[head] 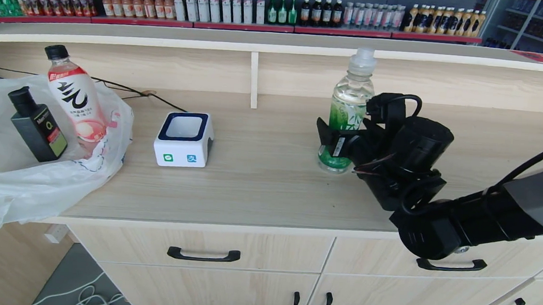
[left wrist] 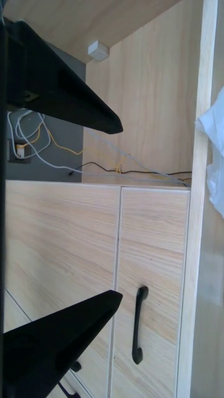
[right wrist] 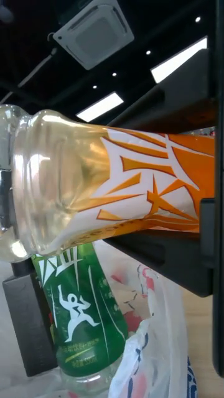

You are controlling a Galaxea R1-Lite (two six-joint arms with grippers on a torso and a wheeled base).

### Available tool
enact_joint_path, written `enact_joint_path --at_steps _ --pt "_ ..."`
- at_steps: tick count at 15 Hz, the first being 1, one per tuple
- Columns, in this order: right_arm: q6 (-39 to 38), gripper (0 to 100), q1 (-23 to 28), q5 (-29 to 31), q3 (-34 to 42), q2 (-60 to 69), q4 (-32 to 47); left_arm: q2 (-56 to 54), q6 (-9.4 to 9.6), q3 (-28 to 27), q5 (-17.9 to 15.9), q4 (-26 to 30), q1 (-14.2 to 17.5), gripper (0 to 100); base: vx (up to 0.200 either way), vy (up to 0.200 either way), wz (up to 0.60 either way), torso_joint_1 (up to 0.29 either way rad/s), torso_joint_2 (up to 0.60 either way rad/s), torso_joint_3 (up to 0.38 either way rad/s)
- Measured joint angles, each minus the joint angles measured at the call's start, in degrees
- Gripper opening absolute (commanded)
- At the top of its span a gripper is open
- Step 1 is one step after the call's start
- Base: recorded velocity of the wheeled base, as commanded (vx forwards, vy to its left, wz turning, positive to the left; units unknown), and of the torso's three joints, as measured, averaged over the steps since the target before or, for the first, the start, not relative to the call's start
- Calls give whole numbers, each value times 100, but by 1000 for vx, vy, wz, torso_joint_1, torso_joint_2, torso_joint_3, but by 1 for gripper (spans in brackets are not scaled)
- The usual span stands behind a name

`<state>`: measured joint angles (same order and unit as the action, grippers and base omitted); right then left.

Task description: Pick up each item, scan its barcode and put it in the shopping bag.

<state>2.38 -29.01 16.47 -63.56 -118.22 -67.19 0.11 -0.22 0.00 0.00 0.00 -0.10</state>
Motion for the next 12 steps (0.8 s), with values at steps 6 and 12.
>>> enact_joint_path --at_steps 6,12 --pt "137 0 -63 145 -112 -27 0 0 0 0 0 0 0 100 0 0 0 0 0 0" --pt "229 0 -116 148 -132 -22 -2 0 -2 0 -2 2 2 100 0 0 0 0 0 0"
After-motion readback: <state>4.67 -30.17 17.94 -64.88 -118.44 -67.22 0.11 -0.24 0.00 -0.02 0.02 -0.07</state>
